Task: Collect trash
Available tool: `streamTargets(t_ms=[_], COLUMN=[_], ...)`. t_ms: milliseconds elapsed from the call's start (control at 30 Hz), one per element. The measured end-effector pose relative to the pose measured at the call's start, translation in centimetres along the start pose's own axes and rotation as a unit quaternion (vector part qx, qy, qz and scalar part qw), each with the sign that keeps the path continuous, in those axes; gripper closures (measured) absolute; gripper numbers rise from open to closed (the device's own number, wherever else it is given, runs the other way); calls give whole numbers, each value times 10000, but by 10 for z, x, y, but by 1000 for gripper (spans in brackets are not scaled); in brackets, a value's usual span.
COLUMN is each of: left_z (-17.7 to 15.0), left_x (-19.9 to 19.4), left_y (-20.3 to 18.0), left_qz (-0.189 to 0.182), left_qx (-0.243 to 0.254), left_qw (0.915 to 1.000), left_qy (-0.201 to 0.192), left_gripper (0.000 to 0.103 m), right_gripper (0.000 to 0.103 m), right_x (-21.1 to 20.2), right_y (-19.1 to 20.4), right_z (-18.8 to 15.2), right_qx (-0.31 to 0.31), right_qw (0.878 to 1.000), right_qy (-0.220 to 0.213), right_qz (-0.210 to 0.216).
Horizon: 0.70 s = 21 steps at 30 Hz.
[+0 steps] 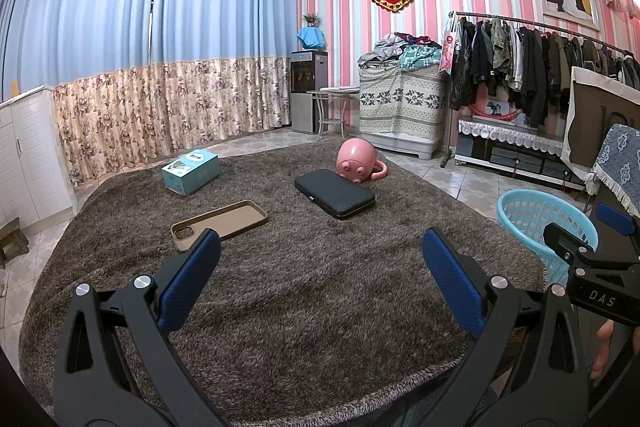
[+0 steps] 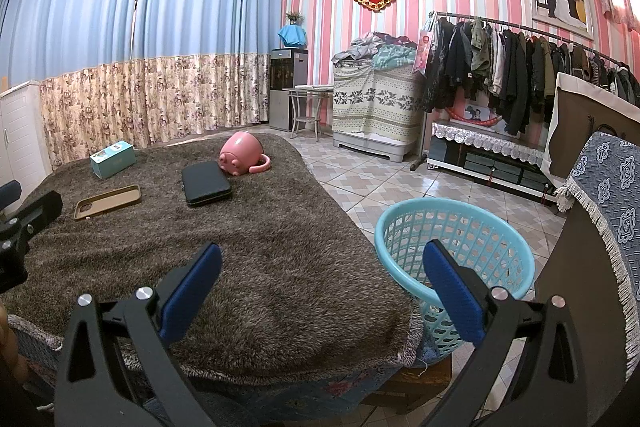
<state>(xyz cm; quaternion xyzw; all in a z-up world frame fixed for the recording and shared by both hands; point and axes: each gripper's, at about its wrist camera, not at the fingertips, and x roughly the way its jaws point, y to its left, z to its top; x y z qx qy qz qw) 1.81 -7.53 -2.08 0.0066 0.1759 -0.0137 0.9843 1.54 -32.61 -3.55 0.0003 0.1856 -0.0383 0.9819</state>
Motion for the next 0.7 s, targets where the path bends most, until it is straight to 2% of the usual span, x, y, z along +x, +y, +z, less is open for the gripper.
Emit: streamTargets(t_ms=[700], left_z=[2], left_x=[-1], left_y=[-2], left_qz=[-67], left_qx=[14], left_qw=[10000], left_qy=[-32], left_gripper=[5], right_gripper=[4], right_x=[0], right_y=[0], right_z=[0], right_qx=[-6], right_qw=[10000], right_qy=[2], right_qz=[-2])
